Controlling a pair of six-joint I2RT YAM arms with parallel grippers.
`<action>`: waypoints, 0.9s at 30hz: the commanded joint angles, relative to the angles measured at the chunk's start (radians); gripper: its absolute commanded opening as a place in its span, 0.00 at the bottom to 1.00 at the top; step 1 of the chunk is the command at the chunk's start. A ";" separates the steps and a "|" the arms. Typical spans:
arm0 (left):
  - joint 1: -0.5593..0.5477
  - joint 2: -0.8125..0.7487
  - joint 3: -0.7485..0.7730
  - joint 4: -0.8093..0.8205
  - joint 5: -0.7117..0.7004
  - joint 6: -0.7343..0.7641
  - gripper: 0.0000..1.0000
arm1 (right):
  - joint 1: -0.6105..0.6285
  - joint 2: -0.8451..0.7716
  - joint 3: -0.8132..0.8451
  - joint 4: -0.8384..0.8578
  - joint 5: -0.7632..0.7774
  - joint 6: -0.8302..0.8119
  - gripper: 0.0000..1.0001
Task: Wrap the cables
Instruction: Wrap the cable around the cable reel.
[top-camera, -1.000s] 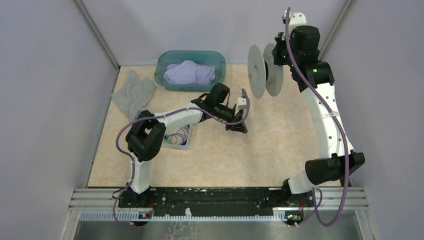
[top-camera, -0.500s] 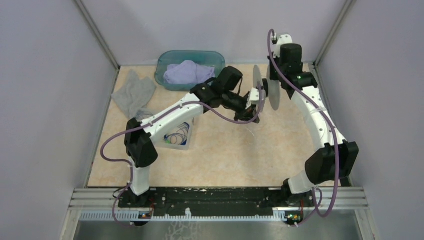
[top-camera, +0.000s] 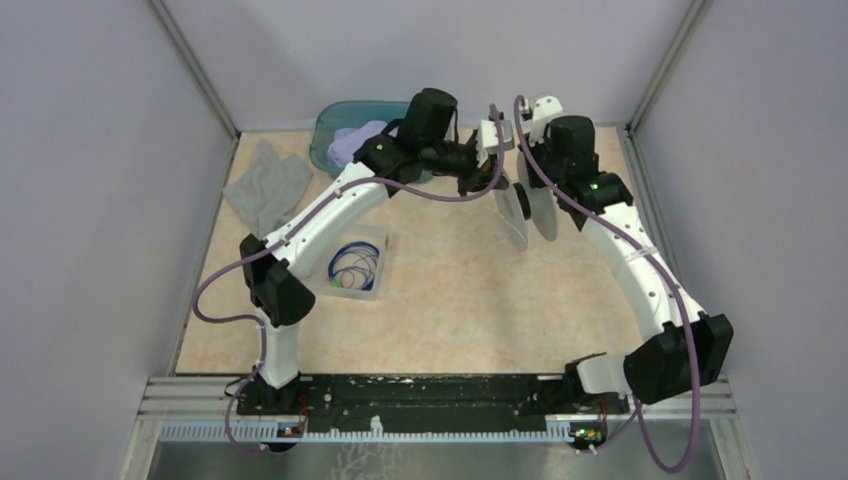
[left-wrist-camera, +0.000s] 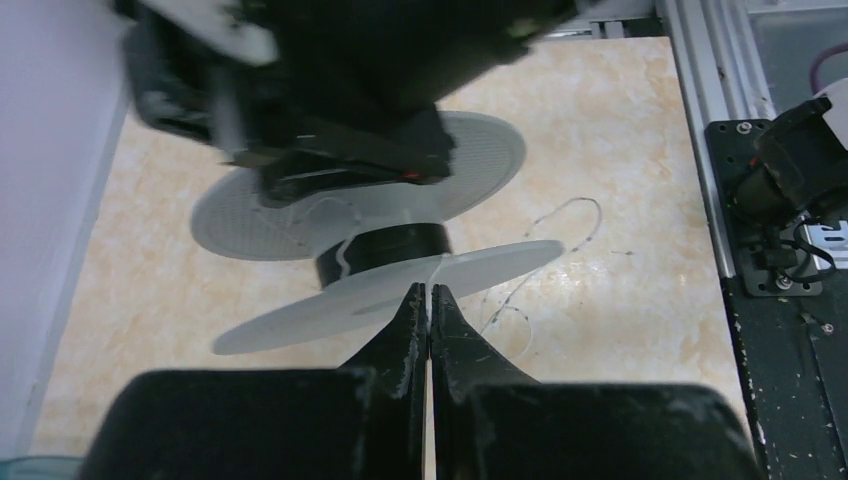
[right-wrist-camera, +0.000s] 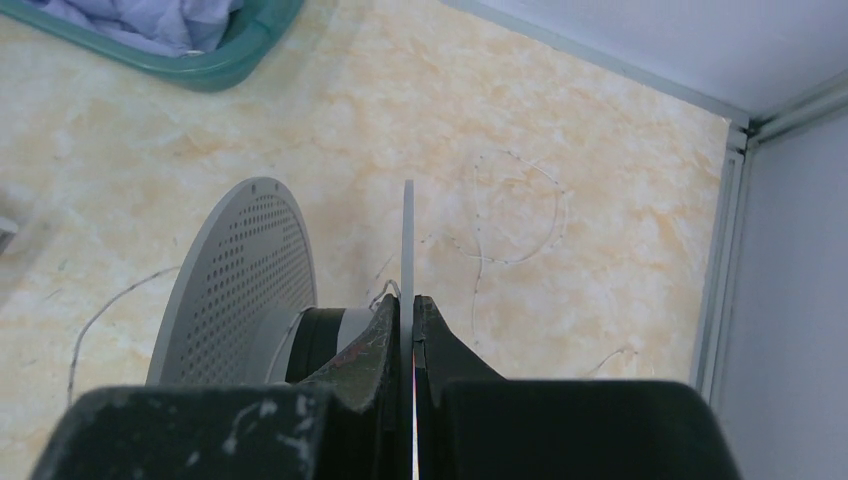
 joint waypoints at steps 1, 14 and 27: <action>0.059 0.005 0.056 0.047 0.005 -0.039 0.00 | 0.031 -0.075 -0.017 0.062 -0.013 -0.070 0.00; 0.190 0.015 -0.026 0.088 -0.037 -0.021 0.08 | 0.034 -0.119 -0.013 -0.044 -0.257 -0.125 0.00; 0.246 -0.040 -0.295 0.195 0.003 -0.017 0.23 | -0.020 -0.079 0.152 -0.099 -0.390 -0.026 0.00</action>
